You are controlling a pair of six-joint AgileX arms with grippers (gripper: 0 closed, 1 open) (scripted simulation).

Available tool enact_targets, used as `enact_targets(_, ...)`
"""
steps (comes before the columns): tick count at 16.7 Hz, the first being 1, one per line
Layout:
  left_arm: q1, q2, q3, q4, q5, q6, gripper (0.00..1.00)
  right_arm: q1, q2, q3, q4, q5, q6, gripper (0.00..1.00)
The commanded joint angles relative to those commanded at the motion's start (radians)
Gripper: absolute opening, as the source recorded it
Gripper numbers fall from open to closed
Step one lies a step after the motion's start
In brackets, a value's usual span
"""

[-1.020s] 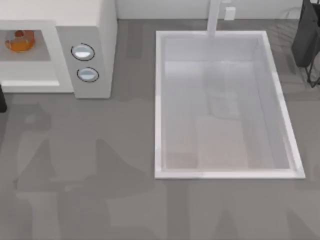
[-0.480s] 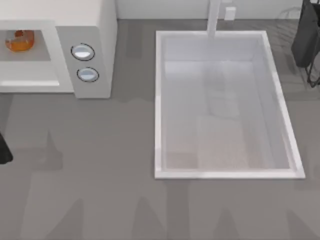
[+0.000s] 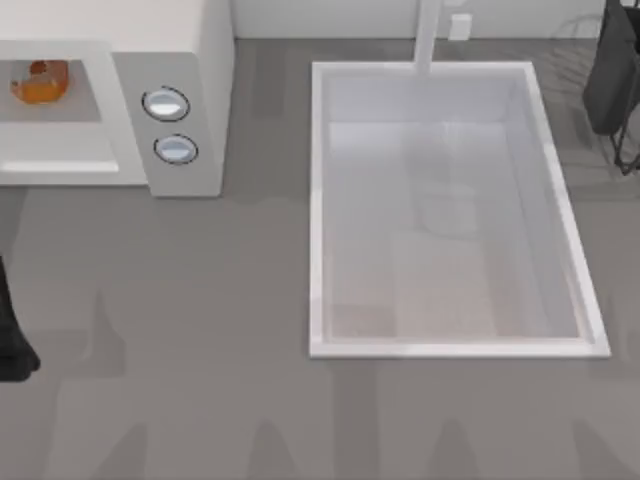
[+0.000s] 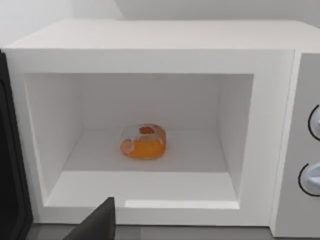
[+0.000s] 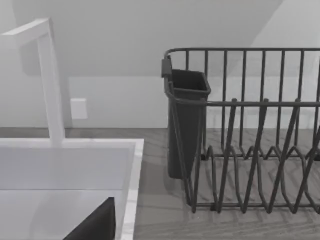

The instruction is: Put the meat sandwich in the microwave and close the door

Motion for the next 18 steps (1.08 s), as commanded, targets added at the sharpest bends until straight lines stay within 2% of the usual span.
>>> enact_targets(4, 0.0, 0.0, 0.0, 0.0, 0.0, 0.0, 1.0, 0.0, 0.0, 0.0, 0.0, 0.0, 0.0, 1.0)
enact_targets(17, 0.0, 0.0, 0.0, 0.0, 0.0, 0.0, 0.02, 0.0, 0.0, 0.0, 0.0, 0.0, 0.0, 1.0)
enact_targets(18, 0.0, 0.0, 0.0, 0.0, 0.0, 0.0, 0.0, 0.0, 0.0, 0.0, 0.0, 0.0, 0.0, 1.0)
